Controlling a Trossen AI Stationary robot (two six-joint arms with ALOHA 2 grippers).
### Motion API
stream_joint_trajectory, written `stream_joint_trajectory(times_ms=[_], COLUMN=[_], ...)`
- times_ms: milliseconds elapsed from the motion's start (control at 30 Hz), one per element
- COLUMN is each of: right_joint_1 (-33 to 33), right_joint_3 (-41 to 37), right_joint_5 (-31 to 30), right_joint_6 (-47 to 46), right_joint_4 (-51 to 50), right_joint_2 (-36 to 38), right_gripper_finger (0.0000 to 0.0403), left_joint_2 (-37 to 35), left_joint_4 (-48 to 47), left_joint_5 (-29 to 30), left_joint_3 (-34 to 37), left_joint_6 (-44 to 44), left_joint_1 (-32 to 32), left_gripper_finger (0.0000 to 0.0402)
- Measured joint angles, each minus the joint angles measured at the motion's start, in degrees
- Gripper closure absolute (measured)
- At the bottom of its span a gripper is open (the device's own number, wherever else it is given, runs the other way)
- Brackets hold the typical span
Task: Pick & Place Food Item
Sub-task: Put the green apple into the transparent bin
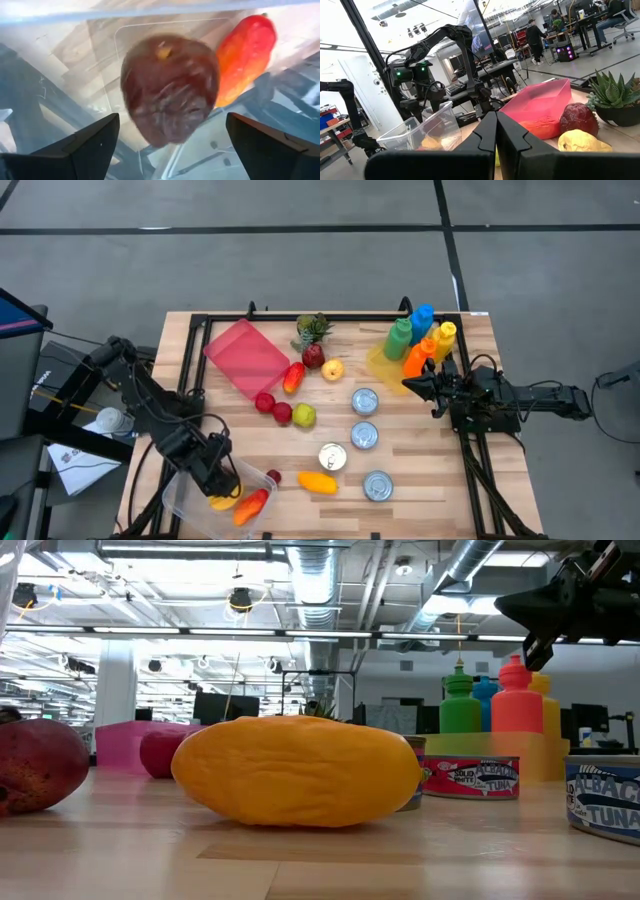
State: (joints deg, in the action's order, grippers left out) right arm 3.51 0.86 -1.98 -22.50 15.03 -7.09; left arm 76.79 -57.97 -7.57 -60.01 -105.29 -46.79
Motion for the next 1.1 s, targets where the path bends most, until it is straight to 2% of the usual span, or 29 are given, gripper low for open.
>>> stream_joint_trajectory(times_ms=[333,600,767,933,1100], right_joint_1=[0.0,0.0,0.0,0.0,0.0], right_joint_3=[0.0,0.0,0.0,0.0,0.0], right_joint_5=[0.0,0.0,0.0,0.0,0.0], right_joint_6=[0.0,0.0,0.0,0.0,0.0], right_joint_4=[0.0,0.0,0.0,0.0,0.0], right_joint_2=[0.0,0.0,0.0,0.0,0.0], right_gripper_finger=[0.0403,0.0403,0.0403,0.0403,0.0403], left_joint_2=[-8.9,-18.6,-21.4,-20.7,-18.4], left_joint_4=[1.4,14.9,20.7,26.4,44.0], left_joint_5=[2.2,4.9,12.0,19.8,24.0], left_joint_3=[0.0,0.0,0.0,0.0,-0.1], left_joint_6=[-1.6,-1.2,-0.9,8.5,26.4], left_joint_1=[1.0,3.5,6.1,11.8,20.1], left_gripper_finger=[0.0023,0.0033,0.0042,0.0048,0.0049])
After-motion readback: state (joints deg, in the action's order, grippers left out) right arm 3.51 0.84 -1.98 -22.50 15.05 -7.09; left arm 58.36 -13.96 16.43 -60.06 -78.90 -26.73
